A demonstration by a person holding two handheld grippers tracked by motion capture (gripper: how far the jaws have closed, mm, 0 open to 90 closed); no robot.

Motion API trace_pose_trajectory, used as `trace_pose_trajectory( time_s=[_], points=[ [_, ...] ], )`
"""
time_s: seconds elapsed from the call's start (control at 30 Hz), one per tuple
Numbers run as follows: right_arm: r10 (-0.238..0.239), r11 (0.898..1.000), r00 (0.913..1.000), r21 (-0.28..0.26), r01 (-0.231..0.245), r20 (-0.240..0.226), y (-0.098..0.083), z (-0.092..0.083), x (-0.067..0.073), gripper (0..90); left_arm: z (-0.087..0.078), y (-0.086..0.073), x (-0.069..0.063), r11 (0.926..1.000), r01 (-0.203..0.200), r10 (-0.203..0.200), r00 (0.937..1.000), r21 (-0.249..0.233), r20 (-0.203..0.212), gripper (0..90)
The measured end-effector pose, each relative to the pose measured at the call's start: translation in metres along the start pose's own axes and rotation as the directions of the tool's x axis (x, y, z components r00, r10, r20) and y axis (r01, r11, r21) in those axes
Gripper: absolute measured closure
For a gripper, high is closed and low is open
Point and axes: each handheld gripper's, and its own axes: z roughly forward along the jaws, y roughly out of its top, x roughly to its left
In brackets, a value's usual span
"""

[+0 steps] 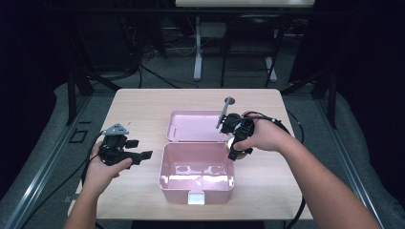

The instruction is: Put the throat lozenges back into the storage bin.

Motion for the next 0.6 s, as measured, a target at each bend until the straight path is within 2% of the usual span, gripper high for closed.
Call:
trace_pose_trajectory(
  time_s=[0.4, 0.6],
  points=[
    [-0.087, 0.996, 0.9962, 0.004, 0.087, -0.002, 0.018, 0.009, 0.019, 19.8, 0.000, 0.000, 0.000, 1.0000, -0.002, 0.002, 1.0000, 0.000, 0.003, 25.0],
    [-0.114, 0.993, 0.9934, 0.010, 0.114, -0.007, 0.023, 0.012, 0.025, 19.9, 0.000, -0.001, 0.001, 1.0000, 0.002, -0.002, 1.0000, 0.006, 0.004, 25.0]
  ],
)
